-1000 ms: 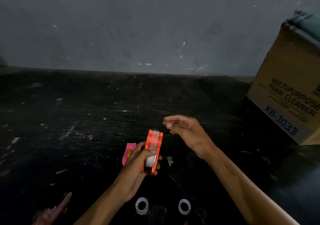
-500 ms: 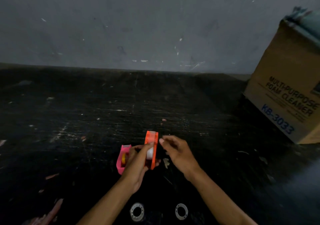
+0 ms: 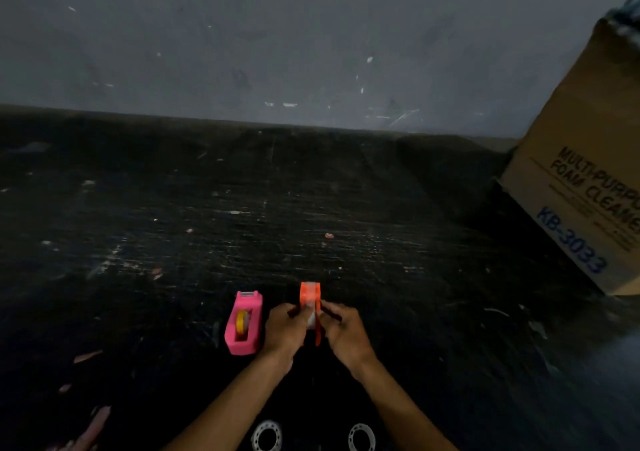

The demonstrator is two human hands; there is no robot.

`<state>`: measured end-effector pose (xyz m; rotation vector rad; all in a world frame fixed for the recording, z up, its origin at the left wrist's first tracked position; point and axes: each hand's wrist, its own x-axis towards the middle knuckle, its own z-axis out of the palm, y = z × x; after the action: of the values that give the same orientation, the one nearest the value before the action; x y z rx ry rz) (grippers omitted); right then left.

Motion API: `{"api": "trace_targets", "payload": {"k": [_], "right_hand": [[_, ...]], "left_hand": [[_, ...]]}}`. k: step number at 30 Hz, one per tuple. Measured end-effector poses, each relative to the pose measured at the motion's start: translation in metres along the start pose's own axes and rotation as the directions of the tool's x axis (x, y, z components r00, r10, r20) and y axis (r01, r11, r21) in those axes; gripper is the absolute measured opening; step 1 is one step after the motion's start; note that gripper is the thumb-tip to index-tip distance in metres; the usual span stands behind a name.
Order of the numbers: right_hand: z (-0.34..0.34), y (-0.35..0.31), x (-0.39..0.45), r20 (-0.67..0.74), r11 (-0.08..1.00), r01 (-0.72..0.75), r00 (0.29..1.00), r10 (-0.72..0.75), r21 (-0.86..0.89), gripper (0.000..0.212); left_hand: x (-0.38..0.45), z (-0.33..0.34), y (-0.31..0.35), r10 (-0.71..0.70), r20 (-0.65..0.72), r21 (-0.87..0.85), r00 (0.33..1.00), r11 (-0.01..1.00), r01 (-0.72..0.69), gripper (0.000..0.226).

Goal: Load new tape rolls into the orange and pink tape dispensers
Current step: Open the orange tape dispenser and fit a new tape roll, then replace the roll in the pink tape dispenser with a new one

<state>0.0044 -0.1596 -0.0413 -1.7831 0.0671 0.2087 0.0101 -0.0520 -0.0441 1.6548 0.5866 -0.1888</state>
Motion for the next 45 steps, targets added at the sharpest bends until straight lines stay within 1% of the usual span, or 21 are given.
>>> {"api": "trace_targets", "payload": {"k": [4,6,7,9,11,13,14,15,17,19,20,23,26,30,32,34,37,39,40,42,45], "right_hand": [[0.003,0.011,0.002,0.018,0.999,-0.036,0.999,0.036,0.025,0.025],[0.003,0.009,0.001,0.013,0.996,-0.057,0.998,0.056,0.071,0.028],[0.002,0.007,0.001,-0.021,0.995,-0.069,0.997,0.071,0.068,0.029],[-0.001,0.003,0.003,-0.169,0.998,-0.065,0.983,0.065,0.008,0.029],[0.0,-0.007,0.003,-0.275,0.999,0.009,0.961,-0.019,-0.037,0.025],[0.01,-0.022,0.001,-0.258,0.99,0.114,0.957,-0.132,-0.086,0.021],[0.019,-0.028,0.0,-0.22,0.98,0.151,0.959,-0.176,-0.126,0.02],[0.029,-0.035,0.001,-0.171,0.968,0.171,0.964,-0.203,-0.184,0.018],[0.053,-0.044,0.005,-0.046,0.932,0.178,0.978,-0.203,-0.316,0.015],[0.075,-0.047,0.011,0.07,0.886,0.13,0.991,-0.11,-0.445,0.018],[0.085,-0.047,0.013,0.087,0.856,0.083,0.995,-0.045,-0.51,0.021],[0.108,-0.05,0.016,0.003,0.758,-0.04,0.998,0.055,-0.651,0.034],[0.124,-0.052,0.014,-0.089,0.713,-0.08,0.996,0.025,-0.696,0.036],[0.133,-0.055,0.009,-0.134,0.674,-0.096,0.991,-0.005,-0.732,0.031],[0.134,-0.057,0.005,-0.152,0.675,-0.095,0.988,-0.026,-0.732,0.029],[0.134,-0.06,0.002,-0.184,0.699,-0.104,0.982,-0.04,-0.707,0.028],[0.129,-0.069,-0.01,-0.191,0.737,-0.054,0.976,-0.103,-0.674,0.026],[0.125,-0.074,-0.024,-0.168,0.766,0.048,0.965,-0.201,-0.641,0.022],[0.123,-0.074,-0.033,-0.159,0.784,0.106,0.954,-0.253,-0.612,0.02],[0.117,-0.072,-0.055,-0.151,0.799,0.186,0.933,-0.326,-0.572,0.015],[0.109,-0.062,-0.085,-0.12,0.787,0.233,0.925,-0.361,-0.571,0.013]], "left_hand": [[-0.003,-0.003,-0.006,0.007,0.004,0.033,1.0,0.999,-0.007,0.025],[-0.008,-0.006,-0.007,0.052,0.015,0.033,0.999,0.998,-0.052,0.021],[-0.012,-0.009,-0.007,0.106,0.017,0.028,0.994,0.994,-0.107,0.016],[-0.018,-0.022,-0.007,0.246,-0.027,0.047,0.969,0.968,-0.245,0.01],[-0.02,-0.044,-0.009,0.364,-0.114,0.107,0.924,0.929,-0.353,0.021],[-0.016,-0.069,-0.015,0.464,-0.153,0.269,0.873,0.869,-0.414,0.032],[-0.013,-0.081,-0.018,0.488,-0.151,0.365,0.86,0.836,-0.41,0.039],[-0.011,-0.092,-0.021,0.482,-0.146,0.426,0.864,0.819,-0.385,0.045],[-0.007,-0.108,-0.026,0.442,-0.102,0.452,0.891,0.818,-0.355,0.051],[-0.005,-0.114,-0.029,0.441,0.003,0.426,0.898,0.811,-0.4,0.043],[-0.005,-0.116,-0.031,0.445,0.049,0.406,0.894,0.809,-0.425,0.036],[-0.002,-0.121,-0.037,0.45,0.063,0.361,0.891,0.822,-0.441,0.032],[0.003,-0.123,-0.042,0.452,0.069,0.357,0.89,0.821,-0.445,0.029],[0.005,-0.124,-0.043,0.477,0.088,0.384,0.875,0.794,-0.471,0.021],[0.005,-0.126,-0.04,0.486,0.143,0.387,0.862,0.774,-0.501,0.017],[0.003,-0.13,-0.036,0.498,0.174,0.346,0.85,0.777,-0.526,0.021],[-0.005,-0.137,-0.028,0.535,0.02,0.288,0.845,0.806,-0.517,0.032],[-0.02,-0.142,-0.019,0.429,-0.022,0.097,0.903,0.9,-0.425,0.027],[-0.027,-0.143,-0.015,0.354,0.015,-0.043,0.935,0.934,-0.354,0.027],[-0.041,-0.143,-0.012,0.25,0.109,-0.277,0.962,0.937,-0.212,0.026],[-0.06,-0.142,-0.015,0.174,0.215,-0.443,0.961,0.894,-0.063,0.019]]}}
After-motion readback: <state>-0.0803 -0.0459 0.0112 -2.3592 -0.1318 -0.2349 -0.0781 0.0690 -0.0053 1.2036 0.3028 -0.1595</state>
